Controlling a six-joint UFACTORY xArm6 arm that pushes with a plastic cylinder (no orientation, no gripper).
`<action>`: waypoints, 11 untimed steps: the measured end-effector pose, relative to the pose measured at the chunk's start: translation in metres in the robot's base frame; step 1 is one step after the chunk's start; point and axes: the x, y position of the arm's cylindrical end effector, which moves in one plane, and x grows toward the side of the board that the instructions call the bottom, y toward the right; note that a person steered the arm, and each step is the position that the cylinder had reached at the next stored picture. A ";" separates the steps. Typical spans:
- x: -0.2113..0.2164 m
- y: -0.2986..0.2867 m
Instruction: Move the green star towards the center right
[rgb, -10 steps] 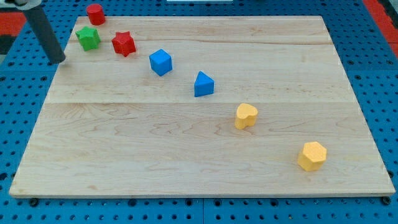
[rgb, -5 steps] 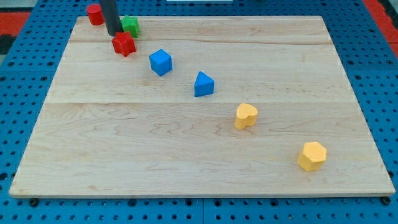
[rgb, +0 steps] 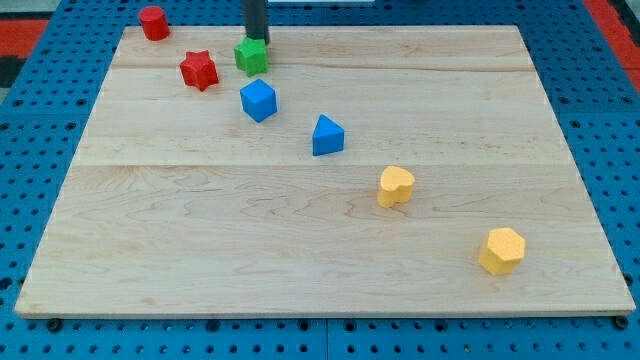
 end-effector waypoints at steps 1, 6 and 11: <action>-0.003 -0.034; 0.021 -0.037; 0.085 0.133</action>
